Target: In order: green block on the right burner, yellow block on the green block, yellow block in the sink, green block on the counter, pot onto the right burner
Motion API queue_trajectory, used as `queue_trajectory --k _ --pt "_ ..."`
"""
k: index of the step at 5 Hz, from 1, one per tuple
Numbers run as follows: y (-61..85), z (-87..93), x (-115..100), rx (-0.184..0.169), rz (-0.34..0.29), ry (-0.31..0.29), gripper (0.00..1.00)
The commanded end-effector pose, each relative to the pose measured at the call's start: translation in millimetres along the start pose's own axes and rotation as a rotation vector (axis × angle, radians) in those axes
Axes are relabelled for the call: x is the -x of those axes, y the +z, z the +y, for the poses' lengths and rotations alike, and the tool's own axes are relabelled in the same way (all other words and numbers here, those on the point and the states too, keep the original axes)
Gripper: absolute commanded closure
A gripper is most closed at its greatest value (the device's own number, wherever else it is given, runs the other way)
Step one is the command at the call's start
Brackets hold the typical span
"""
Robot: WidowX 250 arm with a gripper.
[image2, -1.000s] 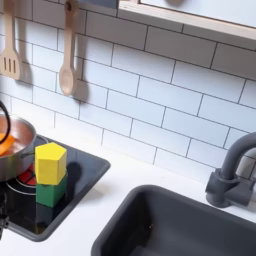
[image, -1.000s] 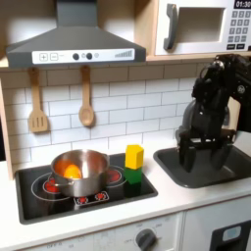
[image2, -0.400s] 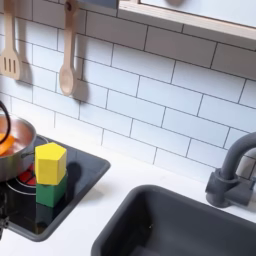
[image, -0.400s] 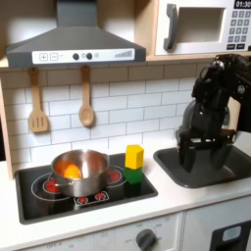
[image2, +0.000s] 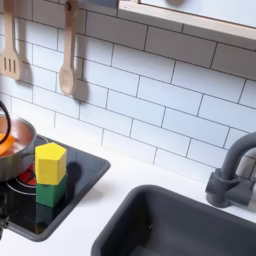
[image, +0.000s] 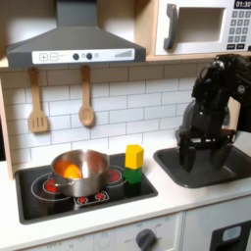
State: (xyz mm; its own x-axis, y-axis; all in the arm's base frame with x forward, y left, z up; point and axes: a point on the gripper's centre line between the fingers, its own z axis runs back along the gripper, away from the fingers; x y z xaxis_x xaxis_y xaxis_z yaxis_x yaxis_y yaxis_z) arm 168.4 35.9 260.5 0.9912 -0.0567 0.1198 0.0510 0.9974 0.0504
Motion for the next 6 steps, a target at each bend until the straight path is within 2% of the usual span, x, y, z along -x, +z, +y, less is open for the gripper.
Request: queue_trajectory --k 1,2,3,5,6 --pt "0.0 0.1 0 0.0 -0.001 0.0 0.0" --pt "0.0 0.1 0 0.0 -0.001 0.0 0.0" --pt "-13.2 5.6 -1 -0.007 -0.04 -0.039 0.0" --pt "-16.7 24.1 -31 -0.029 -0.141 -0.017 0.0" --pt "-14.3 27.1 -48 0.005 -0.232 -0.002 0.0"
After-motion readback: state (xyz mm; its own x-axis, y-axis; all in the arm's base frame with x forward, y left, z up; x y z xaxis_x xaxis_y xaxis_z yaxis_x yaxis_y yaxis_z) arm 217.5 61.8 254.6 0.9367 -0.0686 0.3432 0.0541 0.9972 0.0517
